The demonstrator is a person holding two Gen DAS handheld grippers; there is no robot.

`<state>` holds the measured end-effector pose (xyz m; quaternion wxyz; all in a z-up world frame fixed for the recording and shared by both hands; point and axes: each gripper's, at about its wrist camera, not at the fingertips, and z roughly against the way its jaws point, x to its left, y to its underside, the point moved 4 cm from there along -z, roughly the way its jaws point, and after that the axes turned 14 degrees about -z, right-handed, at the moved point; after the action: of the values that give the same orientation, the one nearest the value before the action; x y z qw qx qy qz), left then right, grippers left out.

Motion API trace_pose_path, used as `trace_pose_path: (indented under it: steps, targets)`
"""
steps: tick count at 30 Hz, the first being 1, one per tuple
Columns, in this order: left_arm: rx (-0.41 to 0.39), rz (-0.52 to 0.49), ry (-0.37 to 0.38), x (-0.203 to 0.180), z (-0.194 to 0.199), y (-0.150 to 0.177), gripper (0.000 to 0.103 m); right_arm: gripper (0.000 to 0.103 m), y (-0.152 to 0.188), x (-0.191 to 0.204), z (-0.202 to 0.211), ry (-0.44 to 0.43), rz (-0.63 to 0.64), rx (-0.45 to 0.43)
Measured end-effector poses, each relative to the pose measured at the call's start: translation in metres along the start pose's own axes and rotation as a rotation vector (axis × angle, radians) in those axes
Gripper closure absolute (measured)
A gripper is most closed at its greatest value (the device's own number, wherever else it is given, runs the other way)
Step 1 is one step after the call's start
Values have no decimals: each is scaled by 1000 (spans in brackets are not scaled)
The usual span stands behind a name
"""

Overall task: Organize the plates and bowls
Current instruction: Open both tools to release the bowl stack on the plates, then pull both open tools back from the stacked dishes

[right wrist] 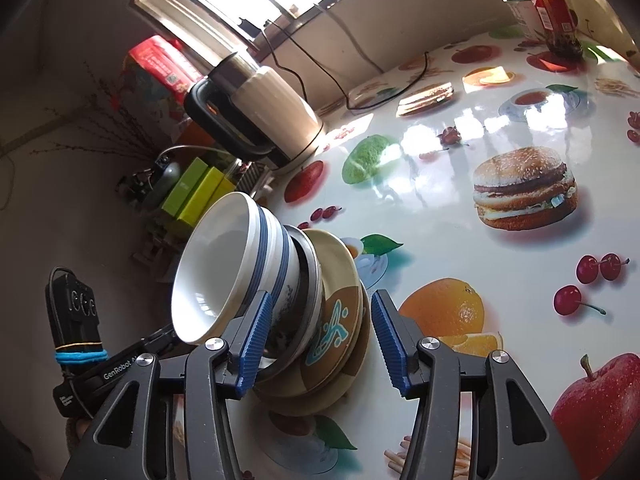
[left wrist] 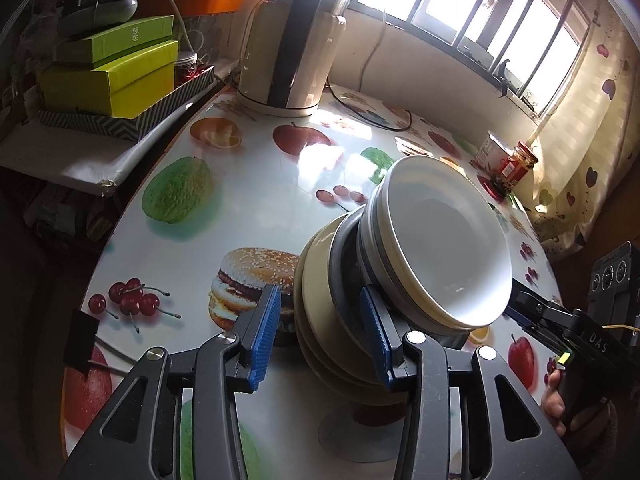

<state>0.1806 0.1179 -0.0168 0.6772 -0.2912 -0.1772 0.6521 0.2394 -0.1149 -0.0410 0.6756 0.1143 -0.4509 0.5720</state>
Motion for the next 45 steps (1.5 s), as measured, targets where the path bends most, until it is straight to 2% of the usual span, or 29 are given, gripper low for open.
trace_pose_path:
  steps: [8, 21, 24, 33, 45]
  targets:
    - [-14, -15, -8, -10, 11, 7, 56, 47, 7, 5, 13, 10, 18, -24]
    - [-36, -66, -133, -26, 31, 35, 55, 34, 30, 11, 35, 80, 116, -71]
    - [-28, -74, -140, -30, 32, 47, 55, 29, 40, 9, 37, 127, 151, -82]
    - [-2, -107, -190, -45, 26, 80, 55, 27, 68, 8, 43, 245, 261, -124]
    - [51, -116, -225, -48, 14, 109, 55, 26, 110, 0, 25, 377, 330, -70]
